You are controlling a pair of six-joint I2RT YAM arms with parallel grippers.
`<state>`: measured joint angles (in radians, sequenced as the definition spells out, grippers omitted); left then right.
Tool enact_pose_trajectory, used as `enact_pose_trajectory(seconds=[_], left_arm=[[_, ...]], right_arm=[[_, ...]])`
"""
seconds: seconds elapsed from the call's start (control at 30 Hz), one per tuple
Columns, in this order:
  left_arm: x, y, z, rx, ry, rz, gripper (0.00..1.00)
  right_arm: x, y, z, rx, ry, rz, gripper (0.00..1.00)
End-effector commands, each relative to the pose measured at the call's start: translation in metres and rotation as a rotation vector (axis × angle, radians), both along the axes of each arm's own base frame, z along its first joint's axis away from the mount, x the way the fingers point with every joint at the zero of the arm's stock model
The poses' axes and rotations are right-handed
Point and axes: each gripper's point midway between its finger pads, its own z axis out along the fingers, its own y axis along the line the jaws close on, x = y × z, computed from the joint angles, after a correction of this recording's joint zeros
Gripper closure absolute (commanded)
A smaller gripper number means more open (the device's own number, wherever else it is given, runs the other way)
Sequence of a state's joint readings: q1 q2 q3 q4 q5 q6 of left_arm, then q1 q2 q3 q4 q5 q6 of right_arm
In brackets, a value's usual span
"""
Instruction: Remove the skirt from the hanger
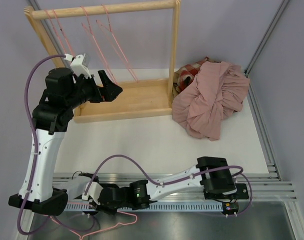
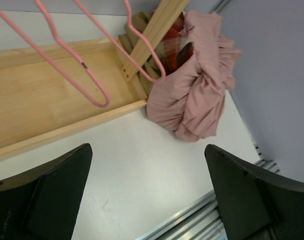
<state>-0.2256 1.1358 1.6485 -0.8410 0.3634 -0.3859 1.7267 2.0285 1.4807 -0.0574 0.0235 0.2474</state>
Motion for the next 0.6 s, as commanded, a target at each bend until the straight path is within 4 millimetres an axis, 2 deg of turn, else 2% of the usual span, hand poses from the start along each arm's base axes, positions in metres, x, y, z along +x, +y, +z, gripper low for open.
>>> enact_pose_trajectory(seconds=[0.0, 0.07, 0.17, 0.2, 0.3, 0.33, 0.43, 0.47, 0.57], left_arm=[[0.008, 0.028, -0.013, 0.115, -0.045, 0.119, 0.01], [0.015, 0.036, -0.019, 0.138, -0.049, 0.168, 0.01], [0.027, 0.042, -0.035, 0.156, -0.032, 0.211, 0.01], [0.032, 0.042, -0.043, 0.163, -0.014, 0.214, 0.01], [0.044, 0.041, -0.053, 0.168, 0.003, 0.216, 0.01], [0.048, 0.042, -0.053, 0.169, -0.004, 0.22, 0.01], [0.062, 0.054, -0.053, 0.178, -0.003, 0.264, 0.01], [0.064, 0.059, -0.052, 0.18, -0.004, 0.286, 0.01], [0.069, 0.088, -0.041, 0.213, -0.036, 0.427, 0.01]], right_arm=[[0.067, 0.008, 0.125, 0.318, -0.114, -0.259, 1.0], [0.062, -0.003, 0.151, 0.375, -0.144, -0.239, 1.0], [0.036, -0.011, 0.177, 0.431, -0.173, -0.156, 1.0], [0.017, -0.014, 0.19, 0.458, -0.161, -0.099, 1.0], [-0.017, -0.018, 0.204, 0.478, -0.149, 0.004, 1.0], [-0.038, -0.023, 0.203, 0.469, -0.162, 0.052, 1.0], [-0.062, -0.033, 0.208, 0.463, -0.16, 0.096, 1.0], [-0.063, -0.039, 0.21, 0.467, -0.15, 0.095, 1.0], [-0.036, -0.071, 0.207, 0.454, -0.177, -0.01, 1.0]])
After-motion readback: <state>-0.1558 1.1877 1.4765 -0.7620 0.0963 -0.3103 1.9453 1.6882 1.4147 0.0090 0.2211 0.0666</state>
